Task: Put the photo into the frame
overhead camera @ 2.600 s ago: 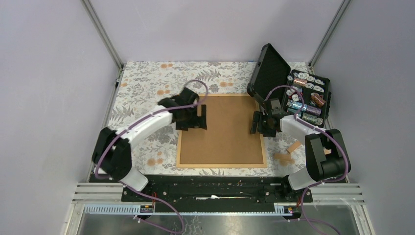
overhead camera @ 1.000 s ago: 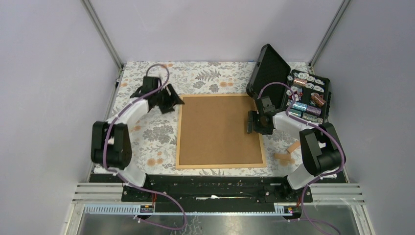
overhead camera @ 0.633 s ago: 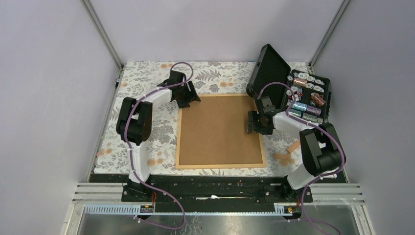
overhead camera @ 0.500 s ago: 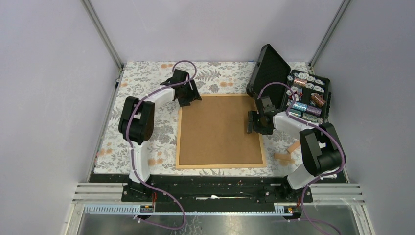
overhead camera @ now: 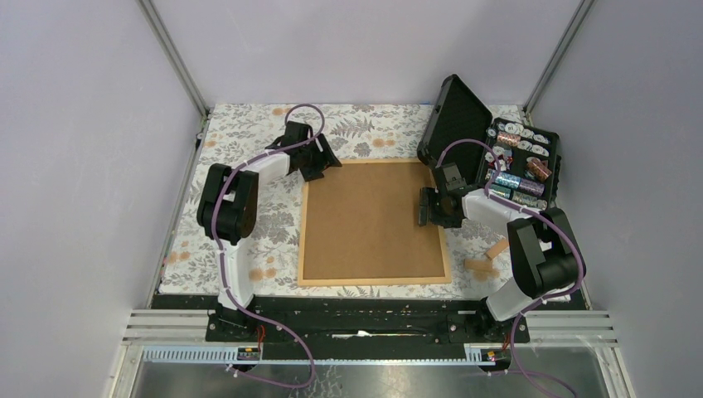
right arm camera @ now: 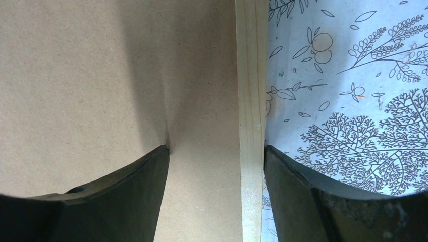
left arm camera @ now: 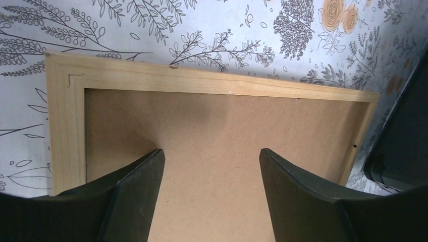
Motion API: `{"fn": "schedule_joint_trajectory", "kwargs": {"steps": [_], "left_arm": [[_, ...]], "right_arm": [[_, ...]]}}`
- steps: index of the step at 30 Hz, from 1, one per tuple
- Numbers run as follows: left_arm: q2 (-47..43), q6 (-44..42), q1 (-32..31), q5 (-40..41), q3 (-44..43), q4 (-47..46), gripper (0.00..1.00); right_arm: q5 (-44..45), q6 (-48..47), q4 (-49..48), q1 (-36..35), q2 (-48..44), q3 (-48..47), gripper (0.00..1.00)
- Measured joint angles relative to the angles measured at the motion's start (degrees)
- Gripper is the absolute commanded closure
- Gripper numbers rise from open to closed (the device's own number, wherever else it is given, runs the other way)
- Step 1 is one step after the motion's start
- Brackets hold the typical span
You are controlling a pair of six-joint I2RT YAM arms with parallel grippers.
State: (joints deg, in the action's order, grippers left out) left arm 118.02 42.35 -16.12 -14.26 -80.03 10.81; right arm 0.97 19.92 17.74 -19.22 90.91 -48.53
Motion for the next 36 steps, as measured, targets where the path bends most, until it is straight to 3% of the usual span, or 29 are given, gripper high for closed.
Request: {"fn": "schedule_joint_trajectory", "kwargs": {"steps": [9,15,19,25,29,36], "left_arm": [[-0.2,-6.0,-0.4,-0.5,-3.3,6.3,0.06],[-1.8,-11.6,0.0,-0.9,-4.5,14.4,0.01],[-6.4,-14.8,0.2,-0.7,-3.3,20.3,0.06],[-14.8,-14.4,-1.3,-7.1,3.1,18.9,0.18],[-12.6,-11.1,-7.9,-10.8,4.8,15.3,0.22],[-6.3,-7.3,-18.6,-14.1,5.0,9.3,0.31]], "right_arm": [[-0.9,0.1,-0.7,0.0,0.2,-0.1,0.26],[-1.0,4.5,-3.2,-1.0,0.2,0.4,0.26],[-1.3,9.3,-7.6,-3.6,0.5,1.0,0.26],[-7.9,14.2,-11.6,-7.5,1.8,0.6,0.26],[-12.6,13.7,-9.6,-6.2,-1.1,1.7,0.29],[-18.3,9.5,-7.3,2.9,-6.6,4.3,0.38]]}}
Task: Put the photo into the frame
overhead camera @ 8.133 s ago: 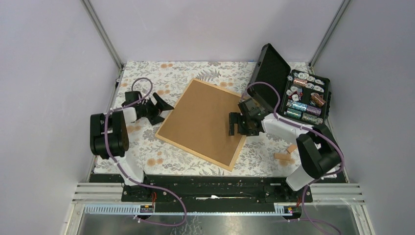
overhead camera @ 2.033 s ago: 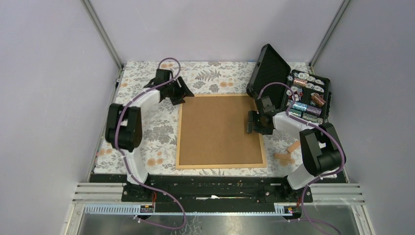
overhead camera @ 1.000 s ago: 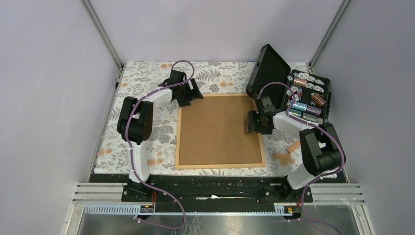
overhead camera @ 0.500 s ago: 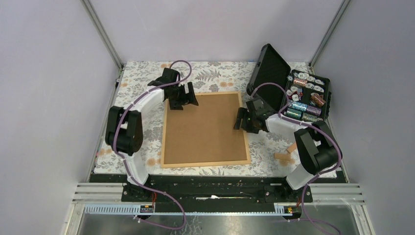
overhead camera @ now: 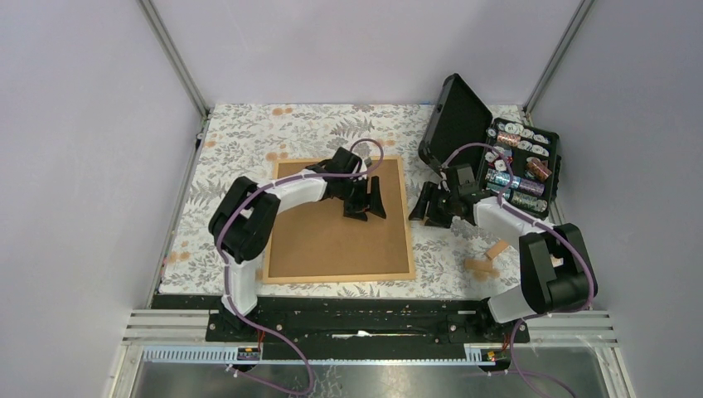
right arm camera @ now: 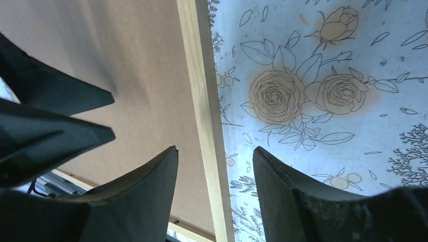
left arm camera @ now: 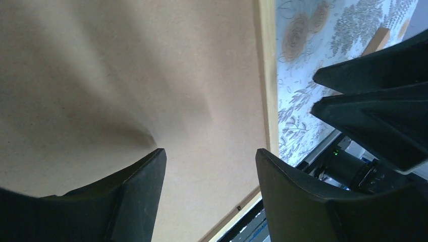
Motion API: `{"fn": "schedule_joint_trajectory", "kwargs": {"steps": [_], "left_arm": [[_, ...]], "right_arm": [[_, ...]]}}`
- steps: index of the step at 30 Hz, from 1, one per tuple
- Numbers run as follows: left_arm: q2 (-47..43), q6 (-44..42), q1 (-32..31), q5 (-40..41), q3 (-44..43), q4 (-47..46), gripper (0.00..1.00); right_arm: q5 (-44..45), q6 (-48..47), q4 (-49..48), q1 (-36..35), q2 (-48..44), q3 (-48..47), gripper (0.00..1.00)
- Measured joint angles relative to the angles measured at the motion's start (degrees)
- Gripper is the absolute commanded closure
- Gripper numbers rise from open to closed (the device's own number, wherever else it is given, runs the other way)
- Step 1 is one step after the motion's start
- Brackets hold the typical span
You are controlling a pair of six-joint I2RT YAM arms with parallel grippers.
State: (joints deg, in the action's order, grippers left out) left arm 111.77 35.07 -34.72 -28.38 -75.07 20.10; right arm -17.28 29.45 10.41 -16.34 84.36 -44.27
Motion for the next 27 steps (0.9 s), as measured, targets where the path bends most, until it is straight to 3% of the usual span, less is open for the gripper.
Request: {"fn": "schedule_joint_trajectory", "kwargs": {"steps": [9,12,16,19,22,27], "left_arm": [[-0.7,4.5,1.1,-1.3,7.8,-9.4,0.38],[-2.0,5.3,1.3,-1.2,11.1,-13.3,0.38],[-5.5,5.3,2.2,-0.7,16.6,-16.0,0.38],[-8.5,5.2,4.0,-1.2,19.9,-14.7,0.38],[-9.6,4.2,5.3,-1.5,19.8,-11.3,0.38],[-6.1,3.0,5.9,-1.2,11.6,-3.6,0.46]], "right_arm": [[-3.3,-1.7,-3.5,-0.4,3.6,3.0,0.47],[-3.3,-0.4,-5.4,-3.0,4.7,3.3,0.53],[-0.4,4.2,-10.2,-9.9,3.2,6.1,0.53],[0.8,10.4,-16.2,-16.4,-1.1,12.2,0.49],[0.5,15.1,-15.5,-20.9,-5.2,15.3,0.40],[4.3,13.8,-5.7,-14.4,-7.4,8.7,0.44]]}}
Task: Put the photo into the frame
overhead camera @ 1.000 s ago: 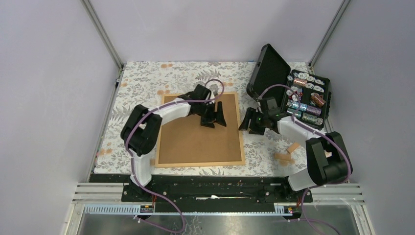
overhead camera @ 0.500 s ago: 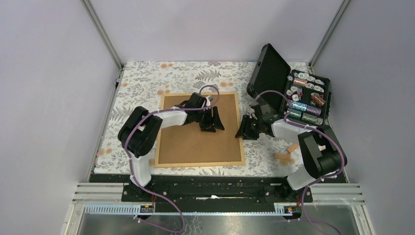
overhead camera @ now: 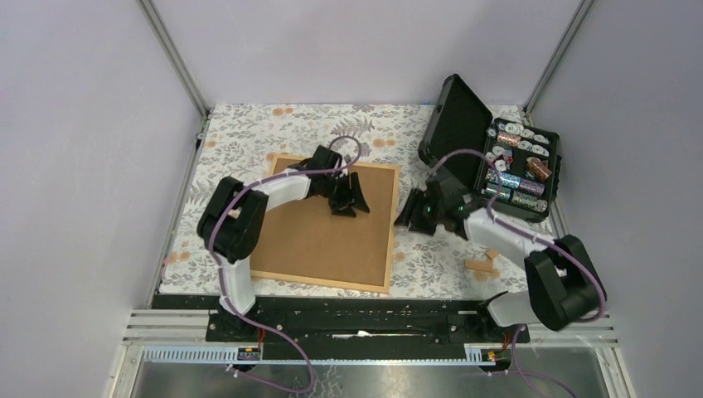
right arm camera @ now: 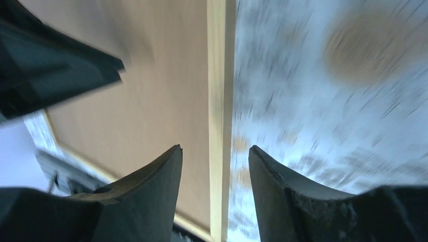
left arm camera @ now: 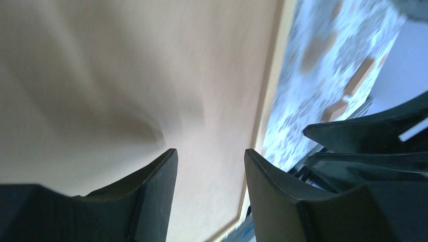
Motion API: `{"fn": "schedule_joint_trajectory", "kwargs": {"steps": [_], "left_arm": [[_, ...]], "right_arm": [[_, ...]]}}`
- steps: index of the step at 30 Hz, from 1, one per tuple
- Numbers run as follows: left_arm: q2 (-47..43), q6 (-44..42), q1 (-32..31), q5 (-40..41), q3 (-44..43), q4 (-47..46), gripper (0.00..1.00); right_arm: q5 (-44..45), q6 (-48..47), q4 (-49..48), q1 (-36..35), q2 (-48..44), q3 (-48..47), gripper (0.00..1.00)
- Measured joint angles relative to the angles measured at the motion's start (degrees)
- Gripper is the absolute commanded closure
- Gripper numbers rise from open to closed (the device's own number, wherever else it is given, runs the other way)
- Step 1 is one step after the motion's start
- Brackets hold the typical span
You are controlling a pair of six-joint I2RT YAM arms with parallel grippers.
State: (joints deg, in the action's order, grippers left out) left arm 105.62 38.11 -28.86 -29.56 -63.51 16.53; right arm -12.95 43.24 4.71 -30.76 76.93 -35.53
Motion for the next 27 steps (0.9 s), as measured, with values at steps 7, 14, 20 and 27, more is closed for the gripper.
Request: {"fn": "schedule_joint_trajectory", "kwargs": {"steps": [7,14,20,27], "left_arm": [[16.2,3.4,0.1,-1.3,-22.1,-0.7,0.48],[22.0,5.0,0.4,-1.4,-28.5,0.6,0.53],[22.1,5.1,0.9,-0.4,-28.1,0.9,0.58],[18.7,5.3,2.8,-1.2,-20.5,-3.7,0.59]], "right_arm": [[9.5,-7.6,3.5,7.8,15.3,-20.0,0.52],[13.4,-10.0,3.7,7.6,27.4,-27.6,0.58],[15.1,-10.2,2.2,7.3,29.5,-29.6,0.57],[18.9,-9.9,0.5,5.7,31.1,-29.6,0.57]]}}
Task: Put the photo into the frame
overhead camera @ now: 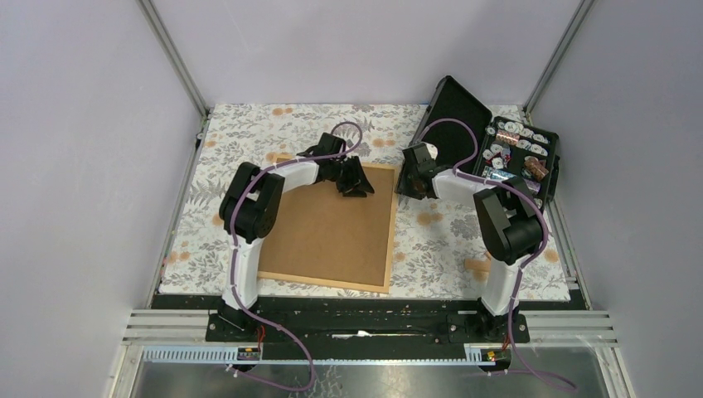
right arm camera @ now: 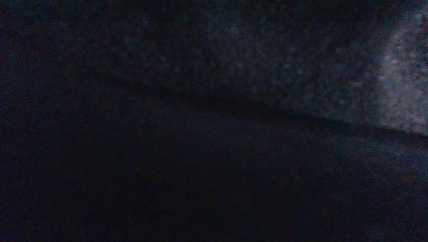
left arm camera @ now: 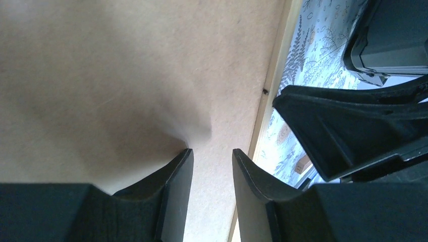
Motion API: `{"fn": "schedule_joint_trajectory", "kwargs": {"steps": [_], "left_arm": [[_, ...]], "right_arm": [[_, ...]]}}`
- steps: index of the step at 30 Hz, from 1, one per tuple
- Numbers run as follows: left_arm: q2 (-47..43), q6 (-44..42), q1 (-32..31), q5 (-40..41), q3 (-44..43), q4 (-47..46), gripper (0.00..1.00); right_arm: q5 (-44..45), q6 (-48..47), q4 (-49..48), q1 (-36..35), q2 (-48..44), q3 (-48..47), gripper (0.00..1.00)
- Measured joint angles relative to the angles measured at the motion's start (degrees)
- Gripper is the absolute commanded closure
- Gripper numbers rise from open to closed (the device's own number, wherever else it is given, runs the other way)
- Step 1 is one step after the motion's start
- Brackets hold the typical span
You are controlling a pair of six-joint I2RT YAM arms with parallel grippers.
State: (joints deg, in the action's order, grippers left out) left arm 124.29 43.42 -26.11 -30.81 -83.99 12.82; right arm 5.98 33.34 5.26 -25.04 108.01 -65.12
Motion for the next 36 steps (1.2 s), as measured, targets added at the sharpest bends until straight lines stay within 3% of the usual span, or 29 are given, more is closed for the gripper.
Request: {"fn": "schedule_joint_trajectory", "kwargs": {"steps": [6,36], "left_arm": [[-1.0,0.0,0.8,-0.9,2.3,-1.4,0.59],[-1.1,0.0,0.8,-0.8,2.4,-1.5,0.61]], "right_arm": [[3.0,1.5,-1.0,-0.7,0.4,0.0,0.57],[2.2,0.8,-4.5,-0.7,1.5,-0.2,0.58]]}}
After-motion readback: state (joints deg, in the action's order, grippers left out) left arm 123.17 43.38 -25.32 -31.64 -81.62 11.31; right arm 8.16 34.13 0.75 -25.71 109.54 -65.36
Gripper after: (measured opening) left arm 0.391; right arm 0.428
